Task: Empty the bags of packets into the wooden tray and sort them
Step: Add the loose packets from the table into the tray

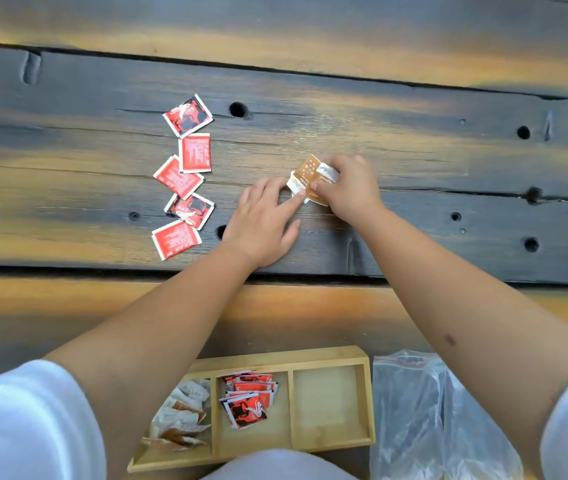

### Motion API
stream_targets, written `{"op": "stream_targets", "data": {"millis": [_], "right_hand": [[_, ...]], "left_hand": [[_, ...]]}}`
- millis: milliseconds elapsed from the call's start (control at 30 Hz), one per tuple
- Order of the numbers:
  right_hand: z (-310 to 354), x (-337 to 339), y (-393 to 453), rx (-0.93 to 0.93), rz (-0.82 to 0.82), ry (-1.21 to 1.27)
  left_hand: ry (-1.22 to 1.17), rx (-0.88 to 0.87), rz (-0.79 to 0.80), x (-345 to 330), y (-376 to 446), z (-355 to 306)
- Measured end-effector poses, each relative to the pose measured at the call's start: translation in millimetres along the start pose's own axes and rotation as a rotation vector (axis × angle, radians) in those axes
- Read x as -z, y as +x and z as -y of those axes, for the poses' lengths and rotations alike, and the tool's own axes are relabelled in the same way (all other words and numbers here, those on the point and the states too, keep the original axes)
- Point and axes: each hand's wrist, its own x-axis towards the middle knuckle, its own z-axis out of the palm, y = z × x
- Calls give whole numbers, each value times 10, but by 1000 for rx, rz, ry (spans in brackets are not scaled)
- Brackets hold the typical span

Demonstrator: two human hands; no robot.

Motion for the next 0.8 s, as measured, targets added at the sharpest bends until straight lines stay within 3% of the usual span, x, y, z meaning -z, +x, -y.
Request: {"op": "stream_targets", "data": {"millis": [200, 333, 533, 700, 800], "right_hand": [[93, -45, -48, -129, 22, -28], [125, -42, -119, -6, 65, -139], [137, 75, -451, 20, 143, 2], [268, 106, -1088, -59, 263, 436], [410, 98, -1608, -106, 331, 730]], "left_hand": [[-27, 25, -40, -25, 5, 3], [-63, 13, -27, -13, -3, 24], [-214, -133, 144, 163, -158, -80], [-995, 461, 150, 528, -567, -301], [-1190, 498, 95, 744, -895, -467]]}}
